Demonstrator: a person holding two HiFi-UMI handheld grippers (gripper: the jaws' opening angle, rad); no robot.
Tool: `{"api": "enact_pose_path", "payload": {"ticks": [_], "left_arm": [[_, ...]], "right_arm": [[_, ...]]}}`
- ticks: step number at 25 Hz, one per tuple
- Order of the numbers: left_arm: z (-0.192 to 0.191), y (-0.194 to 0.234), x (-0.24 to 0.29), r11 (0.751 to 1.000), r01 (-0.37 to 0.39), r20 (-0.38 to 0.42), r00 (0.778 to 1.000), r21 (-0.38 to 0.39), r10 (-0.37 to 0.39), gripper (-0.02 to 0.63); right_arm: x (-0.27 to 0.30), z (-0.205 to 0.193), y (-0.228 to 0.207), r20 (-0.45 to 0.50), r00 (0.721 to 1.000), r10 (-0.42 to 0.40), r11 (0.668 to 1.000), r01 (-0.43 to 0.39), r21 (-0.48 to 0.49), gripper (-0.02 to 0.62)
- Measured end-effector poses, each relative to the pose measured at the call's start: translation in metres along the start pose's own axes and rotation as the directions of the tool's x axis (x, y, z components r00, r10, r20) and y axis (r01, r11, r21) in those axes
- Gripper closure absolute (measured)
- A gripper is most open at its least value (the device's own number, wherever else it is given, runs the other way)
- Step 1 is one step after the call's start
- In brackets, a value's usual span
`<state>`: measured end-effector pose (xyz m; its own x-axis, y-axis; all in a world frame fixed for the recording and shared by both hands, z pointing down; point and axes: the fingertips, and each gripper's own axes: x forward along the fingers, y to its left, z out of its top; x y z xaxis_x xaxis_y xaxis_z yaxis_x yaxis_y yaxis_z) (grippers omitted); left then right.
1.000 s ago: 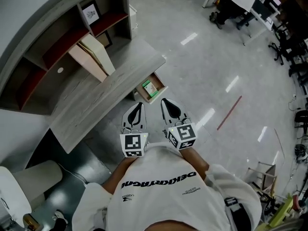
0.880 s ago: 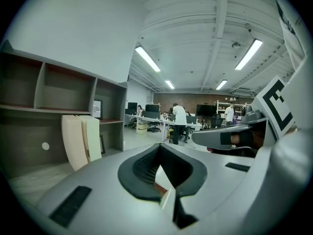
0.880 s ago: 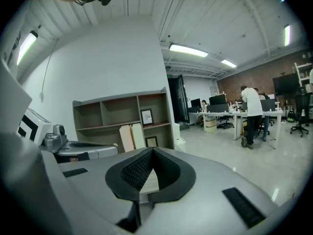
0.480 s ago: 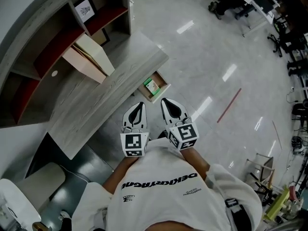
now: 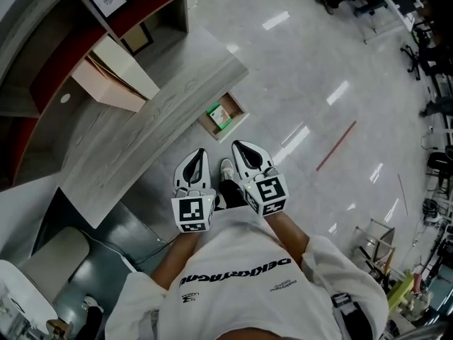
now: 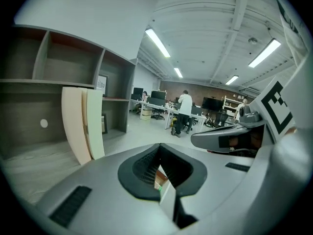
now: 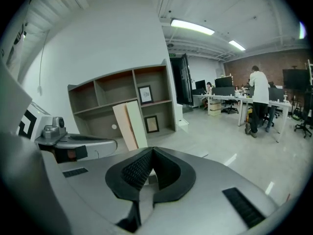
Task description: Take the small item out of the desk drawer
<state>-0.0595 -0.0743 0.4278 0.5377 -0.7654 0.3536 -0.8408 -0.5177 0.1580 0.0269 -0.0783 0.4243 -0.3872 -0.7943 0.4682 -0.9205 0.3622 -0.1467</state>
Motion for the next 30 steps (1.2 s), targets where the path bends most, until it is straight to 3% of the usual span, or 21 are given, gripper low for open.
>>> {"api": "enact_pose_path", "payload": {"ticks": [24,30], "left_arm": [[-0.117,0.020,0.079,0.989,-0.121,-0.123,0.986,-0.088,0.110,0.591],[-0.138,0.018,0.092,0.984,-0.137,-0.127,0.984,-0.114,0.123,0.591]], "right_arm": [[0.120,-0.133,-0.076,-0.204,0.979,-0.004,1.000,0.000,-0.019,0.561],[0.141,-0.170,-0.085,-0.263,0.965,0.016,1.000,-0.020,-0.015,0.477]]}}
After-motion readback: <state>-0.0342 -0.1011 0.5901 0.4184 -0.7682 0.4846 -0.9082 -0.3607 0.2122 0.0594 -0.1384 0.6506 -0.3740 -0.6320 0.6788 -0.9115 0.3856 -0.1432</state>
